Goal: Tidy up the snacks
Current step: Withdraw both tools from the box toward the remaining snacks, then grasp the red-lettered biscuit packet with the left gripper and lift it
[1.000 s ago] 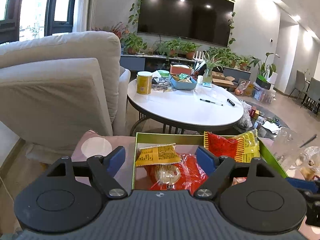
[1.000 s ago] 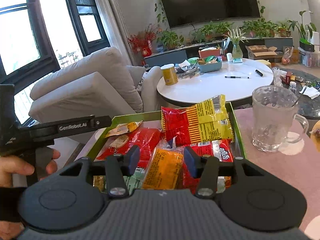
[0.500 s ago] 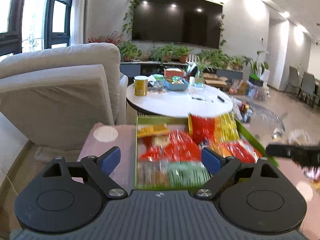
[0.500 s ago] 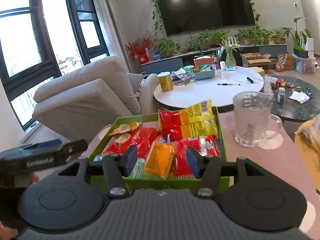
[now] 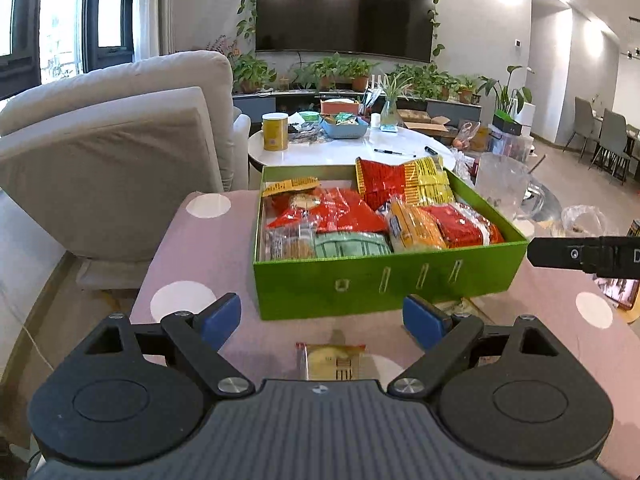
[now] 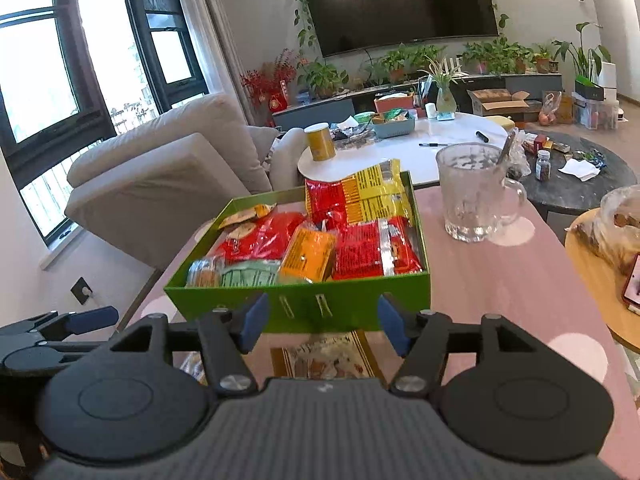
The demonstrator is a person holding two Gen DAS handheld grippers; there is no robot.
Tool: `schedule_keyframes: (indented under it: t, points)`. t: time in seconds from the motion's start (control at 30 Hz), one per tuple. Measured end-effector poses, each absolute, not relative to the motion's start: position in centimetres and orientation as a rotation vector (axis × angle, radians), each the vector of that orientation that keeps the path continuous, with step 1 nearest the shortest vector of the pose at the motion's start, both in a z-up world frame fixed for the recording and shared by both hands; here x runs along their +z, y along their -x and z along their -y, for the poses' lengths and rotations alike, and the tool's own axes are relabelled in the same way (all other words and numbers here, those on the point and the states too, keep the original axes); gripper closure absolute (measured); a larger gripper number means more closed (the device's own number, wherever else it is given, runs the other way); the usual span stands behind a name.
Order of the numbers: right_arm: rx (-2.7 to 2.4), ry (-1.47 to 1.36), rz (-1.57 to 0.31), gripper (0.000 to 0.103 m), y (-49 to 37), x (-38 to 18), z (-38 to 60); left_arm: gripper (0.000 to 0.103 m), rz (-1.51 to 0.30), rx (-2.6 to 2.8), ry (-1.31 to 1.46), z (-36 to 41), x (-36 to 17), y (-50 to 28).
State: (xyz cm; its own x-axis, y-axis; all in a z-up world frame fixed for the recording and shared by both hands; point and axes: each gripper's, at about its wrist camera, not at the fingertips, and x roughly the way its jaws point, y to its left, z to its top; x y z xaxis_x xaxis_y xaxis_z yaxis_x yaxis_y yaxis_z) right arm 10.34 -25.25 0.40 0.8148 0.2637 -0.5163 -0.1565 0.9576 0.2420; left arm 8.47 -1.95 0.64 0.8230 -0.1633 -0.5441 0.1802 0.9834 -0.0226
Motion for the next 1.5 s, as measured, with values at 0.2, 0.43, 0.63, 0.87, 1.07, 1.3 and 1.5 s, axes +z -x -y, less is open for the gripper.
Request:
schedule_keyframes:
  t: [0.2,0.43,0.63,0.87,1.07,1.3,1.5]
  points:
    - [0.221,-0.190,-0.608,0.045,-9.9,-0.6,25.3,0.016,-0.629,-0.191,-0.046,2.1,-1.1,-7.9]
    - [0.207,-0.193,-0.679,0.045,-10.7,-2.7,25.4,0.016,-0.686,-0.202,-0.078,2.5,-3.3,-8.1]
    - [0.201,-0.191,-0.710,0.042,-10.7,-3.9,25.4,0.016,-0.718,-0.210,-0.086,2.9,-4.4,-8.2]
    - [0.183,-0.211,-0.733,0.041,-11.0,-4.5,26.0,0.022,-0.730,-0.208,-0.080,2.9,-4.8,-8.7]
    - [0.185,-0.219,-0.754,0.039,-11.7,-5.0,25.8,0.042,-0.762,-0.175,-0.024,2.1,-5.0,-9.4]
    - [0.197,-0.226,-0.789,0.039,-12.5,-5.9,25.4,0.062,-0.784,-0.180,-0.018,1.9,-5.5,-9.6]
    - [0.273,-0.230,-0.824,0.039,-11.6,-6.0,24.3,0.063,-0.781,-0.183,-0.020,1.7,-5.4,-9.3]
